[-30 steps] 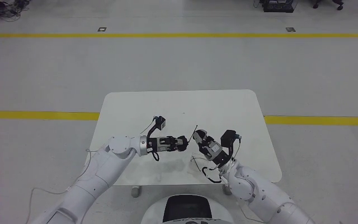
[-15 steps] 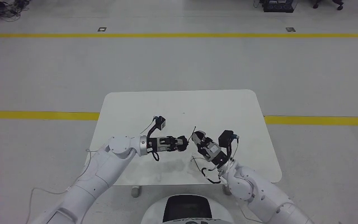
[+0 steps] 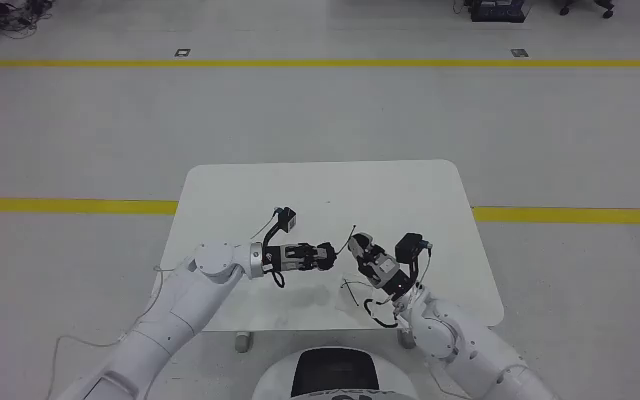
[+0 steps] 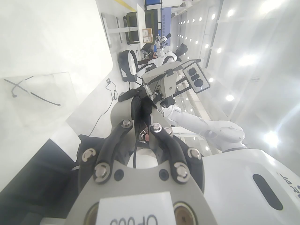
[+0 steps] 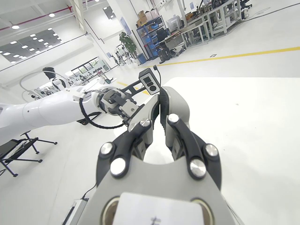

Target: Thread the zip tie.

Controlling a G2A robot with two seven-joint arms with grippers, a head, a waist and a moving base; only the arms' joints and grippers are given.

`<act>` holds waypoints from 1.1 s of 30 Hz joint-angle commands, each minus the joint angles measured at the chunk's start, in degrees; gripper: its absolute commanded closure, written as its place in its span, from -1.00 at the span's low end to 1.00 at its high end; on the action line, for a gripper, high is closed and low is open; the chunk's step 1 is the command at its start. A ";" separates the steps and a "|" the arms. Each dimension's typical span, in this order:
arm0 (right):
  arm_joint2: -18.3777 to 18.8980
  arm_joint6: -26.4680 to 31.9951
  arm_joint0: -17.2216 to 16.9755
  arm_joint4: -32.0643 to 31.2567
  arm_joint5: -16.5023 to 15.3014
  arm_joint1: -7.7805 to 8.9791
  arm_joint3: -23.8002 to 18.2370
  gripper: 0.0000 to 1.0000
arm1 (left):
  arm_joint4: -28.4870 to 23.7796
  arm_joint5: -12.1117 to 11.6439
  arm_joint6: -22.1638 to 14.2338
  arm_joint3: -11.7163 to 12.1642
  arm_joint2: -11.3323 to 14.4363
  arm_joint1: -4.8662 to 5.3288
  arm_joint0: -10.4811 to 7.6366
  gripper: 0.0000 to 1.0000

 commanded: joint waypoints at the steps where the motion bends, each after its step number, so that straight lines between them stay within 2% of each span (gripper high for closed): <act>1: 0.31 0.57 -0.09 -0.21 0.00 -0.04 -0.01 1.00 | 0.00 0.00 0.00 0.00 0.00 0.00 0.00 1.00; 28: 3.72 3.75 -2.12 -4.06 3.79 -1.34 -0.72 1.00 | 0.00 0.00 0.00 0.00 0.00 0.00 0.00 1.00; 33: 4.06 3.91 -2.29 -4.29 3.18 -1.63 -0.82 1.00 | 0.00 0.00 0.00 0.00 0.00 0.00 0.00 1.00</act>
